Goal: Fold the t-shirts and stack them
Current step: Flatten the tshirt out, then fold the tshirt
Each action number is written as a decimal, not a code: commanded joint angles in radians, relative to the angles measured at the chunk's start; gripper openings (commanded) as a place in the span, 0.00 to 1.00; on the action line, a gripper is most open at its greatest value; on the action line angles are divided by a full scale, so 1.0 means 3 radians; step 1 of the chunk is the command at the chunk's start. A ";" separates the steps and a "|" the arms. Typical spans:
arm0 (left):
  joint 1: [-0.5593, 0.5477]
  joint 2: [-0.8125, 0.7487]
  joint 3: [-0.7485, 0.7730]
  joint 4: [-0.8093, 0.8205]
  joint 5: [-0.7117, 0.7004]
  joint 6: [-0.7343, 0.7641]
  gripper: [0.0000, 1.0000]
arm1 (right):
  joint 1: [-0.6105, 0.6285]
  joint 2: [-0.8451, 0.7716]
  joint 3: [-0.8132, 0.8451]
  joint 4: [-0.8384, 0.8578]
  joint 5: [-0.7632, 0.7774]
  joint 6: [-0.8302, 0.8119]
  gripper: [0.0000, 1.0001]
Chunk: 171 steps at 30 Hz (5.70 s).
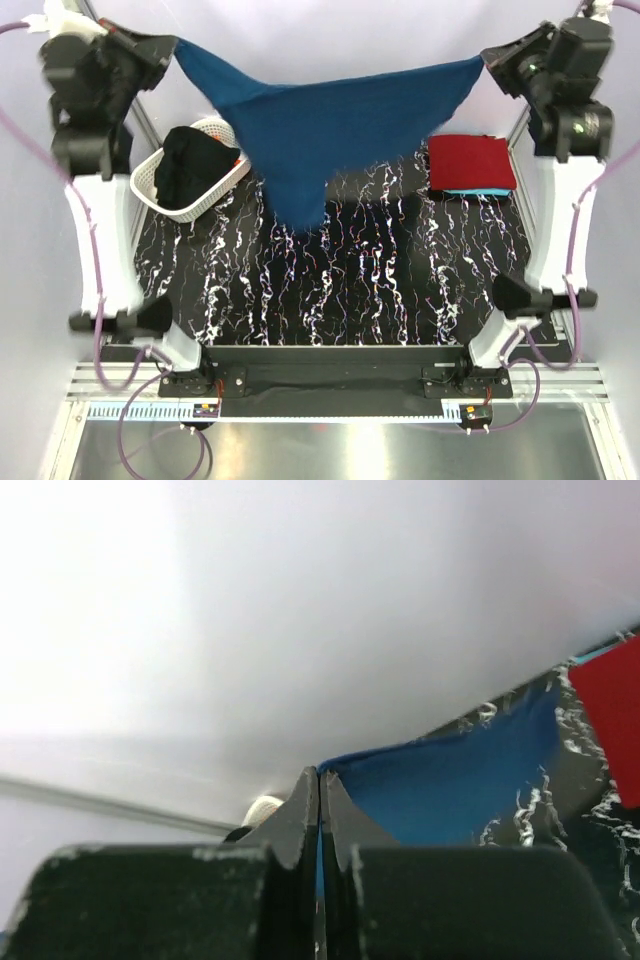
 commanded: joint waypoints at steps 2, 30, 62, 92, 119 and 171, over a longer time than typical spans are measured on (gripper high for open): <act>0.0018 -0.1009 -0.0666 0.0270 0.0266 0.0042 0.00 | 0.0011 -0.0725 -0.0504 -0.0084 -0.0361 -0.0017 0.00; -0.0207 -0.4101 -0.6083 -0.0272 -0.0755 -0.0300 0.00 | 0.0016 -0.2967 -0.5903 0.0489 -0.0218 0.0233 0.00; -0.0278 -0.4050 -0.5709 -0.0375 -0.0752 0.0303 0.00 | 0.0016 -0.3969 -0.6143 -0.0232 -0.0172 0.0433 0.00; -0.0279 -0.0763 -0.3942 0.0792 0.0081 0.0845 0.00 | -0.0183 -0.3002 -0.6485 0.0704 0.0308 0.0172 0.00; -0.0350 0.0613 -0.2908 0.0751 0.0573 0.1270 0.00 | -0.0245 -0.3105 -0.6511 0.0678 0.0855 0.0545 0.00; -0.0509 0.1238 -0.2048 0.0046 -0.0010 0.1551 0.50 | -0.0245 -0.2578 -0.6005 0.0709 0.0723 0.0065 0.36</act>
